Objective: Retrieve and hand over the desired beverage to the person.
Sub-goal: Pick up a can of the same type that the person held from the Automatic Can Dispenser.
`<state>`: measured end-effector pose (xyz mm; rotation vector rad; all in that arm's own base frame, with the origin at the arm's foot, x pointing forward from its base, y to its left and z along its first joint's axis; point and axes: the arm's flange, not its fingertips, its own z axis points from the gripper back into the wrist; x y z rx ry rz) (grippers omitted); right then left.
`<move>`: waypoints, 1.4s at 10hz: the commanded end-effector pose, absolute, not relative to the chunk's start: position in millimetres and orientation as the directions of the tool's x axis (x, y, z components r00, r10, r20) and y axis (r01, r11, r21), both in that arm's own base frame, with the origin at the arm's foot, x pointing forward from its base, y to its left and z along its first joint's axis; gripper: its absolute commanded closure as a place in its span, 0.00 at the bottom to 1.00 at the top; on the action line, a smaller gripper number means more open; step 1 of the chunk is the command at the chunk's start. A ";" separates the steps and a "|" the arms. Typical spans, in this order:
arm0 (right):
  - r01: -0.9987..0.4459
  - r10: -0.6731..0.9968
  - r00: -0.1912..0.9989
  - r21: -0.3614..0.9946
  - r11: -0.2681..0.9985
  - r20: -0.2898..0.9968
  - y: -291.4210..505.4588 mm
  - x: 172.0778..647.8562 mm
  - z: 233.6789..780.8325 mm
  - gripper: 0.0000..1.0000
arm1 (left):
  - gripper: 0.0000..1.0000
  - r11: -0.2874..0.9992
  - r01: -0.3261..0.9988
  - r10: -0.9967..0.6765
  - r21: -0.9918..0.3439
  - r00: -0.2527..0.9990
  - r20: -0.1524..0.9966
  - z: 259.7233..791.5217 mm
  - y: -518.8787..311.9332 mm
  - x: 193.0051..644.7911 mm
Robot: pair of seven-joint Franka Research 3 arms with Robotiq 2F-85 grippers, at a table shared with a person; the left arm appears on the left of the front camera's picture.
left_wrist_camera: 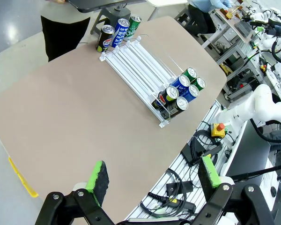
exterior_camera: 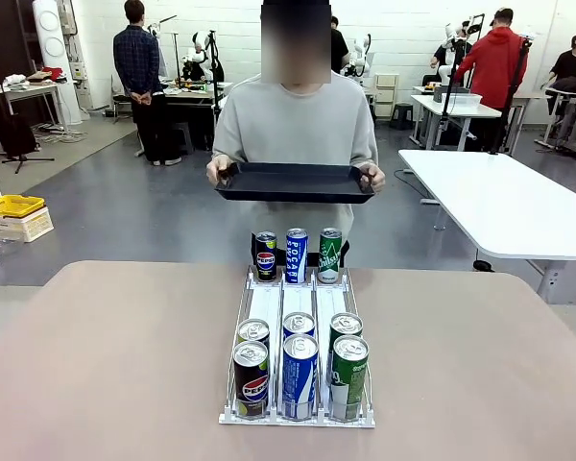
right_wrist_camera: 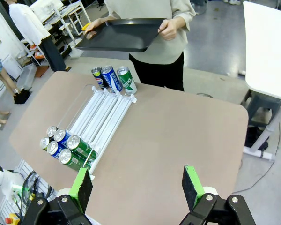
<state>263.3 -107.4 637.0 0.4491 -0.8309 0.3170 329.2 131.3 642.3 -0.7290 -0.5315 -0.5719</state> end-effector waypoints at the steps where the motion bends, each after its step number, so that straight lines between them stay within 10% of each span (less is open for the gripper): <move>1: -0.460 0.098 0.625 0.264 0.848 0.774 -109.9 264.4 634.3 0.00 | 0.00 0.593 0.664 -0.298 -0.455 0.706 0.643 643.5 133.3 329.6; 14: -0.460 0.098 0.625 0.264 0.848 0.774 -109.9 264.4 634.3 0.00 | 0.00 0.593 0.664 -0.298 -0.455 0.706 0.643 643.5 133.3 329.6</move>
